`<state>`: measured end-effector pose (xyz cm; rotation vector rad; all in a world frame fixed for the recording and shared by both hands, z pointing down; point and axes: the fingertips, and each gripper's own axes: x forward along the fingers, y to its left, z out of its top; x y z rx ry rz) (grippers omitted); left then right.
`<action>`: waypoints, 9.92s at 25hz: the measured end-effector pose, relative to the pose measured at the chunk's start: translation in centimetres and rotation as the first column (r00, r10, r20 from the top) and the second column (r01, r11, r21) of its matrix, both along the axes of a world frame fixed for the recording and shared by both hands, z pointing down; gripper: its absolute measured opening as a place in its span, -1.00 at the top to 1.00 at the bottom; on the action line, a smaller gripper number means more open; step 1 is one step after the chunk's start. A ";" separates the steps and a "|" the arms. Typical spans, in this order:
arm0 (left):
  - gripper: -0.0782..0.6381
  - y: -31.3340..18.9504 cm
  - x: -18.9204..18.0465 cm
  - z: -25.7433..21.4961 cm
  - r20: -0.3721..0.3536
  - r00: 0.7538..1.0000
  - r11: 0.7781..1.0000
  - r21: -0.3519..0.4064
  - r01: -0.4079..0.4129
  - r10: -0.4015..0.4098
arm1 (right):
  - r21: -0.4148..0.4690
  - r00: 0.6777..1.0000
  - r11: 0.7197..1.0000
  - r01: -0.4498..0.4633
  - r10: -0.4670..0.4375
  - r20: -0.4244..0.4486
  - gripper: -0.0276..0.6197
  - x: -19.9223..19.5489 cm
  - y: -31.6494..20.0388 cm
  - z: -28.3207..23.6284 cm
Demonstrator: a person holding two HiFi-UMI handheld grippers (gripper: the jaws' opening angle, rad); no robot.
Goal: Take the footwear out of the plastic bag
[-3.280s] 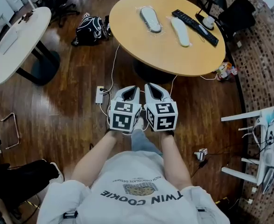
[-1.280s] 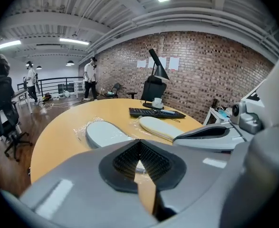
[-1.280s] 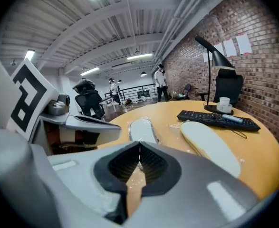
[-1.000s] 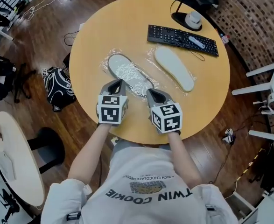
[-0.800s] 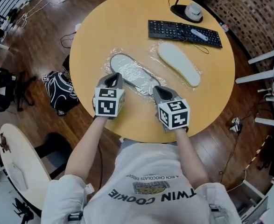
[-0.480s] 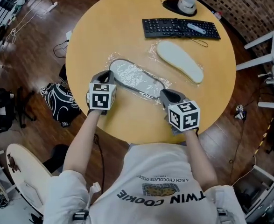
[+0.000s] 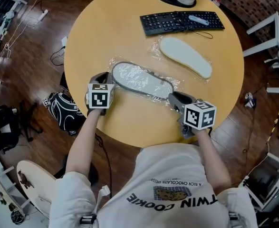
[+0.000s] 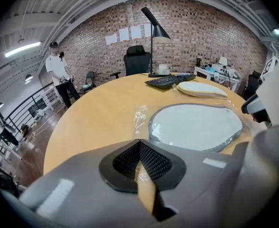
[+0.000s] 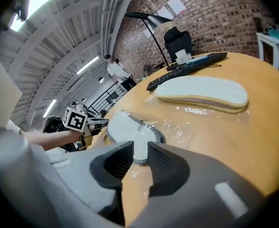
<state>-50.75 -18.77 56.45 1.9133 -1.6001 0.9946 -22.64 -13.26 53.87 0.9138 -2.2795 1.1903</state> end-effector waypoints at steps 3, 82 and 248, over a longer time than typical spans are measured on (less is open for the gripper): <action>0.77 0.1 0.0 0.7 0.026 0.999 1.000 -0.022 -0.019 0.019 | -0.030 1.000 1.000 -0.009 0.009 0.014 0.64 0.1 0.5 0.6; 0.77 0.4 0.5 1.6 0.066 0.998 0.998 -0.068 -0.007 0.012 | -0.313 0.991 0.948 0.068 -0.027 0.133 0.54 0.5 -2.2 3.8; 0.77 9.5 42.9 -12.7 -0.193 0.893 0.844 0.296 0.448 -0.406 | 0.350 0.750 0.672 0.652 -0.639 -0.171 0.57 29.0 0.9 -3.7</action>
